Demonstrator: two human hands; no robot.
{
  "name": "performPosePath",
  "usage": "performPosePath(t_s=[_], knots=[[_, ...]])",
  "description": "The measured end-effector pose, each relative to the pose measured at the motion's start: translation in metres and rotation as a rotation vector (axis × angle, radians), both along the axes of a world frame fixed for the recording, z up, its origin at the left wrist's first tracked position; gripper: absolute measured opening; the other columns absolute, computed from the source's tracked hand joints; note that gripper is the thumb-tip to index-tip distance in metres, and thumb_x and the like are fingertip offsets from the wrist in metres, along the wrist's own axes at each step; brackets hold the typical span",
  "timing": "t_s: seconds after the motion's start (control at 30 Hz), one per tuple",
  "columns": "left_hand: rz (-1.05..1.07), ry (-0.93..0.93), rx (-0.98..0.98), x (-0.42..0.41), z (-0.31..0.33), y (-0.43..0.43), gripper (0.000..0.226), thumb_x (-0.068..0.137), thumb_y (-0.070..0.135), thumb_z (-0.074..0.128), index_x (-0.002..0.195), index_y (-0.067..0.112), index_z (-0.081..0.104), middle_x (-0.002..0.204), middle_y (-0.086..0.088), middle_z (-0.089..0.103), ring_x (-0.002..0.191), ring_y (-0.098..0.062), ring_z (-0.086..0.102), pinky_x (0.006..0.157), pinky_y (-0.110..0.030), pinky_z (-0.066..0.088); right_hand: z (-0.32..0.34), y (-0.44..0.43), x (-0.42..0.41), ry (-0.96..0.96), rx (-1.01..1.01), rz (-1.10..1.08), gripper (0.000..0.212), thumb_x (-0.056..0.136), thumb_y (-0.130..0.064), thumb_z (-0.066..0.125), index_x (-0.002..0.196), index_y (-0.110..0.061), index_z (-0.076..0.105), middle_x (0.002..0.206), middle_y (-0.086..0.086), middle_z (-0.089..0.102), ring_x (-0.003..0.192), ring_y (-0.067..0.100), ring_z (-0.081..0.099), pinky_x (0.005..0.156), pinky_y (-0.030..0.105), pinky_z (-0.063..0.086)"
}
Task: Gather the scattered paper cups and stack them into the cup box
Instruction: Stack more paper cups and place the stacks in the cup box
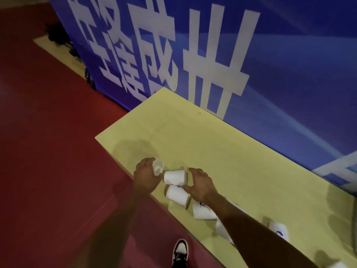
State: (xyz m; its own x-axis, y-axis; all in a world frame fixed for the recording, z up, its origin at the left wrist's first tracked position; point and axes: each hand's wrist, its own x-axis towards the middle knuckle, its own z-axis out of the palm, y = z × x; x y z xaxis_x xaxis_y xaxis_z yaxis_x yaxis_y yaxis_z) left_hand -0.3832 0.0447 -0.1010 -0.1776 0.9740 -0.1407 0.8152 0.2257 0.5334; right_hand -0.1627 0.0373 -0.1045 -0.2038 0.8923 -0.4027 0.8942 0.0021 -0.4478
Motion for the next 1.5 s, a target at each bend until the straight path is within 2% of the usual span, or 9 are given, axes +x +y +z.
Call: performPosePath(t_s=[0.17,0.3,0.6,0.77,0.83,1.0,1.13,1.27,1.5], knots=[[-0.003,0.026,-0.091,-0.006,-0.021,0.014,0.091,0.067,0.043,0.082,0.144,0.018,0.040,0.145,-0.006,0.042,0.132,-0.032,0.041,0.101,-0.052,0.043,-0.015,0.010,-0.007,-0.029,-0.025,-0.024,0.078,0.090,-0.049,0.063,0.154,-0.019,0.029,0.151,0.009,0.040,0.134,0.030,0.044,0.110,0.039,0.038],[-0.026,-0.007,-0.109,-0.005,-0.038,0.018,0.098,0.067,0.040,0.083,0.148,0.018,0.032,0.146,-0.009,0.039,0.130,-0.036,0.041,0.102,-0.052,0.041,-0.025,0.014,-0.007,-0.033,-0.053,-0.031,0.076,0.091,-0.050,0.062,0.152,-0.019,0.030,0.147,0.008,0.044,0.129,0.029,0.047,0.107,0.038,0.040],[-0.006,-0.160,-0.056,0.002,-0.044,0.023,0.086,0.072,0.014,0.081,0.146,0.014,0.037,0.141,-0.014,0.039,0.123,-0.037,0.046,0.098,-0.045,0.045,-0.037,0.020,-0.013,0.005,-0.098,-0.071,0.068,0.088,-0.041,0.064,0.146,-0.019,0.035,0.140,0.007,0.051,0.125,0.030,0.049,0.102,0.038,0.043],[-0.013,-0.172,-0.057,0.004,-0.041,0.023,0.085,0.069,0.011,0.081,0.144,0.012,0.040,0.137,-0.015,0.041,0.118,-0.037,0.050,0.097,-0.046,0.047,-0.041,0.023,-0.015,0.124,-0.104,-0.135,0.095,0.080,-0.036,0.073,0.157,-0.033,0.016,0.146,0.003,0.046,0.128,0.029,0.047,0.106,0.041,0.042],[-0.016,-0.178,-0.049,0.004,-0.041,0.023,0.084,0.068,0.009,0.081,0.143,0.011,0.042,0.136,-0.015,0.042,0.118,-0.036,0.051,0.096,-0.045,0.047,-0.044,0.026,-0.016,0.118,-0.091,-0.107,0.093,0.080,-0.036,0.074,0.156,-0.036,0.019,0.149,0.001,0.044,0.130,0.028,0.045,0.108,0.041,0.040],[-0.019,-0.189,-0.032,0.005,-0.041,0.022,0.081,0.069,0.009,0.083,0.141,0.008,0.045,0.133,-0.015,0.045,0.117,-0.034,0.052,0.094,-0.041,0.046,-0.047,0.031,-0.015,0.081,-0.072,-0.076,0.084,0.080,-0.038,0.075,0.151,-0.028,0.031,0.143,0.002,0.049,0.125,0.028,0.047,0.104,0.038,0.041],[-0.037,-0.217,-0.040,0.010,-0.037,0.023,0.082,0.071,0.010,0.080,0.143,0.011,0.041,0.136,-0.012,0.041,0.118,-0.033,0.051,0.097,-0.042,0.046,-0.046,0.030,-0.007,0.110,-0.038,-0.170,0.076,0.078,-0.042,0.074,0.142,-0.020,0.039,0.133,0.004,0.054,0.118,0.027,0.053,0.097,0.035,0.045],[-0.040,-0.221,-0.015,0.029,-0.025,0.028,0.079,0.074,0.015,0.079,0.144,0.016,0.040,0.138,-0.008,0.040,0.120,-0.030,0.049,0.099,-0.039,0.044,-0.036,0.029,0.017,0.168,-0.003,-0.280,0.073,0.078,-0.043,0.074,0.138,-0.017,0.041,0.130,0.006,0.049,0.115,0.028,0.056,0.096,0.036,0.048],[-0.141,-0.242,0.015,0.093,-0.001,0.038,0.077,0.077,0.023,0.078,0.144,0.020,0.040,0.139,-0.005,0.039,0.125,-0.026,0.047,0.104,-0.037,0.042,-0.005,0.014,0.079,0.236,0.122,-0.494,0.083,0.080,-0.041,0.076,0.147,-0.016,0.034,0.136,0.007,0.045,0.122,0.028,0.053,0.100,0.035,0.046]])
